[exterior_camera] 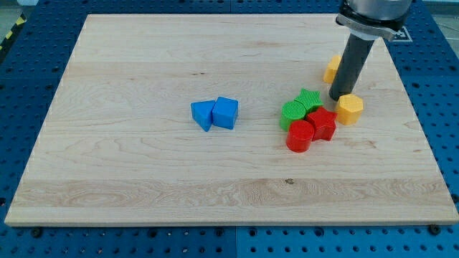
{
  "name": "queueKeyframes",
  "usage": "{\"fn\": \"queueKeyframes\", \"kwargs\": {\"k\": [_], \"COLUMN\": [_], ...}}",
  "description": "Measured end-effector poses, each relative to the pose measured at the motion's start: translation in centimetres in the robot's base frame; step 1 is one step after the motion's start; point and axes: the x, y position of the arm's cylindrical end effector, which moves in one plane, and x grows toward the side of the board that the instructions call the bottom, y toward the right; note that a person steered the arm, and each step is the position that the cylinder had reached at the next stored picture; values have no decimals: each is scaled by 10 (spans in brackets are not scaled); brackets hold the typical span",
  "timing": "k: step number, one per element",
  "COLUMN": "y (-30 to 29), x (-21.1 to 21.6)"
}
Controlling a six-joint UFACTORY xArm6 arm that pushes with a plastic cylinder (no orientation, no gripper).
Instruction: Push the yellow hexagon close to red star
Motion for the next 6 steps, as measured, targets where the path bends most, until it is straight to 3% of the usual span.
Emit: {"fn": "queueKeyframes", "kwargs": {"k": [2,6], "y": [2,34], "x": [-17,9]}}
